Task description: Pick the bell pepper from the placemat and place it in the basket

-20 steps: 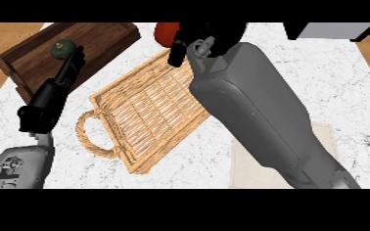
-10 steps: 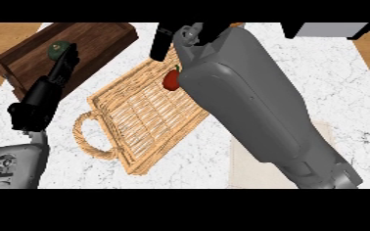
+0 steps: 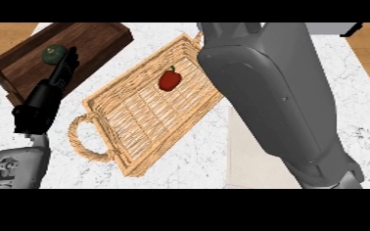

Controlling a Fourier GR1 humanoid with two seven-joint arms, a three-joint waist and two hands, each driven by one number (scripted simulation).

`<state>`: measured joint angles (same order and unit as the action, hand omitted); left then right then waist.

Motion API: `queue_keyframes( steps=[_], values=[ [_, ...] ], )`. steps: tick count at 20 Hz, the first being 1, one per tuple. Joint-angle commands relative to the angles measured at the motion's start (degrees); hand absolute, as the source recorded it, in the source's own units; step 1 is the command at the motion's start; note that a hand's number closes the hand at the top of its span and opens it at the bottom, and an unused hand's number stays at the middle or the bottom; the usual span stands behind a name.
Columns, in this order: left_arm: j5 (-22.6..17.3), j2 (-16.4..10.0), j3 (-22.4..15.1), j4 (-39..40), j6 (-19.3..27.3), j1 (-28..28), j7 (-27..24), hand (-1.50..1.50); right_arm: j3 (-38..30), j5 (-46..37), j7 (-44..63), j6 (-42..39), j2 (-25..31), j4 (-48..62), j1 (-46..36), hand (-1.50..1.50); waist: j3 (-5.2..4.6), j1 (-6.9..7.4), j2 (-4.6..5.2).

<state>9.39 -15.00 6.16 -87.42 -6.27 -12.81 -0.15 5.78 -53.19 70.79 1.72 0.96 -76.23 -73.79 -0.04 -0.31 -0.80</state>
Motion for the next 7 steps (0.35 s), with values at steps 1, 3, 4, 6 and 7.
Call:
queue_keyframes(
  steps=[1,3,4,6,7],
  values=[
    [0.44,0.52,0.33,0.13,1.06,1.56,-1.07,0.0,-3.31,-8.6,12.13,10.68,-0.55,-5.42,2.2,-1.5,0.06,-1.39,-0.17],
    [-0.88,-0.64,1.14,-0.69,-0.39,0.78,0.41,0.0,-4.7,-12.2,13.12,10.6,-0.91,-8.58,4.01,-1.5,0.1,-1.62,-0.42],
    [-0.96,-1.65,2.17,-1.48,-0.48,2.83,0.3,0.0,-7.29,-12.53,12.03,8.38,1.17,-11.77,5.93,-1.5,0.19,-2.06,-0.81],
    [-0.45,-0.26,0.7,-1.63,-0.25,3.27,0.09,0.0,-7.95,-15.57,11.54,8.31,-0.04,-16.2,9.16,-1.5,0.14,-2.24,-0.49],
    [-0.76,-0.37,1.41,-2.66,0.12,4.3,0.75,0.0,-9.35,-16.12,11.43,6.69,0.37,-19.77,10.37,-1.5,0.18,-2.48,-0.89]
  ],
)
